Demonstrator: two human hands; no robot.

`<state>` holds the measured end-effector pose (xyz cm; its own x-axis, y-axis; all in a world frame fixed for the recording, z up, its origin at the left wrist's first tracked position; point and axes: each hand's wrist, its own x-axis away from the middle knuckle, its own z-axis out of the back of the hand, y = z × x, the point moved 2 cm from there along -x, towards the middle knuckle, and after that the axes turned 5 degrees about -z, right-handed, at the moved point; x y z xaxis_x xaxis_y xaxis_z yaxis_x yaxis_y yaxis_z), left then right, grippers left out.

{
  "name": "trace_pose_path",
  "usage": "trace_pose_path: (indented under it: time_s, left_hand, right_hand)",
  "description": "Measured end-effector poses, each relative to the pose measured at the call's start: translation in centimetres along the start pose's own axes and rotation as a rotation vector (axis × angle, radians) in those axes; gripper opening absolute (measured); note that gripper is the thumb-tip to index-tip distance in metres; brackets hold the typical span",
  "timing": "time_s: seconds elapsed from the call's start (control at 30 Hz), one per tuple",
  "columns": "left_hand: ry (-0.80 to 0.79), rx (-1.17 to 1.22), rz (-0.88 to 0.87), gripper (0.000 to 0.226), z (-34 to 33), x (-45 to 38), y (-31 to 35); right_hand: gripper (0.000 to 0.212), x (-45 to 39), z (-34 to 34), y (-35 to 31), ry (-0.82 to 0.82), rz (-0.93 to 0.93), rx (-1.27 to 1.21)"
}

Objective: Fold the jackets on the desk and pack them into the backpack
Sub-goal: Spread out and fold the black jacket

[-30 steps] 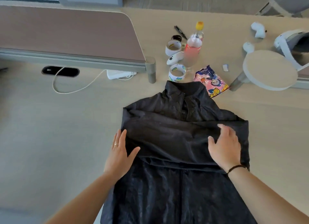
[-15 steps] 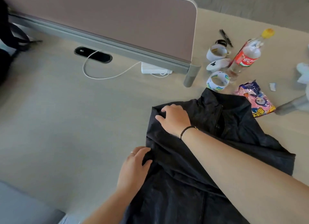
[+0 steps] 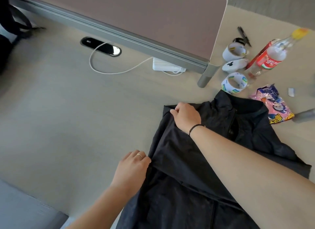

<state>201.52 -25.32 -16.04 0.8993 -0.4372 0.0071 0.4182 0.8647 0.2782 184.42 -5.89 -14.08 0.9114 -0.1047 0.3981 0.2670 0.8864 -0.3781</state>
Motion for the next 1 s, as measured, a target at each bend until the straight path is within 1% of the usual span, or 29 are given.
trace_pose_path:
  time_s: [0.03, 0.1, 0.17, 0.23, 0.3, 0.37, 0.43, 0.53, 0.6, 0.7, 0.8, 0.83, 0.93, 1.0]
  left_hand:
    - [-0.021, 0.005, 0.001, 0.023, 0.1, 0.1, -0.1]
    - [-0.008, 0.065, 0.006, 0.023, 0.7, 0.1, 0.5]
    - [0.008, 0.119, 0.014, 0.028, 1.6, -0.7, 1.9]
    - [0.020, 0.105, -0.002, 0.030, 1.8, -2.3, 3.5]
    - [-0.057, 0.058, -0.031, 0.042, 1.5, -4.7, 5.0]
    - [-0.207, 0.012, -0.063, 0.061, 0.7, -7.2, 5.8]
    - [-0.342, -0.046, -0.075, 0.073, -0.5, -9.1, 6.0]
    - [-0.422, -0.137, -0.078, 0.084, -2.1, -10.8, 5.7]
    - [-0.438, -0.155, -0.042, 0.087, -2.6, -11.7, 5.9]
    - [-0.449, -0.203, 0.007, 0.089, -2.9, -12.5, 6.9]
    - [-0.435, -0.241, 0.016, 0.088, -2.8, -12.6, 7.8]
    - [-0.421, -0.246, 0.014, 0.086, -2.8, -12.5, 8.0]
    - [-0.377, -0.219, 0.022, 0.083, -3.1, -11.6, 8.0]
    - [-0.378, -0.203, 0.050, 0.083, -3.4, -10.9, 7.5]
  right_hand:
    - [0.025, 0.4, 0.0, 0.1, 0.016, -0.003, -0.061]
    - [0.035, 1.8, 0.6, 0.7, 0.089, 0.032, -0.146]
    - [0.045, 4.6, 1.1, 2.4, 0.191, 0.093, -0.181]
    - [0.052, 8.5, 1.0, 6.0, 0.248, 0.087, -0.149]
    - [0.055, 12.3, 0.6, 11.7, 0.256, -0.037, -0.089]
    - [0.058, 15.6, 0.7, 18.2, 0.239, -0.249, -0.088]
    - [0.061, 18.3, 1.6, 23.7, 0.254, -0.414, -0.060]
    - [0.065, 20.1, 3.0, 28.3, 0.265, -0.468, 0.091]
    - [0.068, 20.3, 3.6, 29.7, 0.225, -0.538, 0.073]
    - [0.066, 19.7, 4.4, 30.9, 0.155, -0.624, 0.026]
    - [0.062, 18.6, 5.5, 32.0, 0.075, -0.652, 0.031]
    - [0.058, 18.4, 6.0, 32.4, 0.068, -0.636, 0.009]
    - [0.035, 18.4, 7.8, 33.6, 0.083, -0.534, -0.169]
    - [0.034, 19.0, 8.1, 34.0, 0.085, -0.508, -0.182]
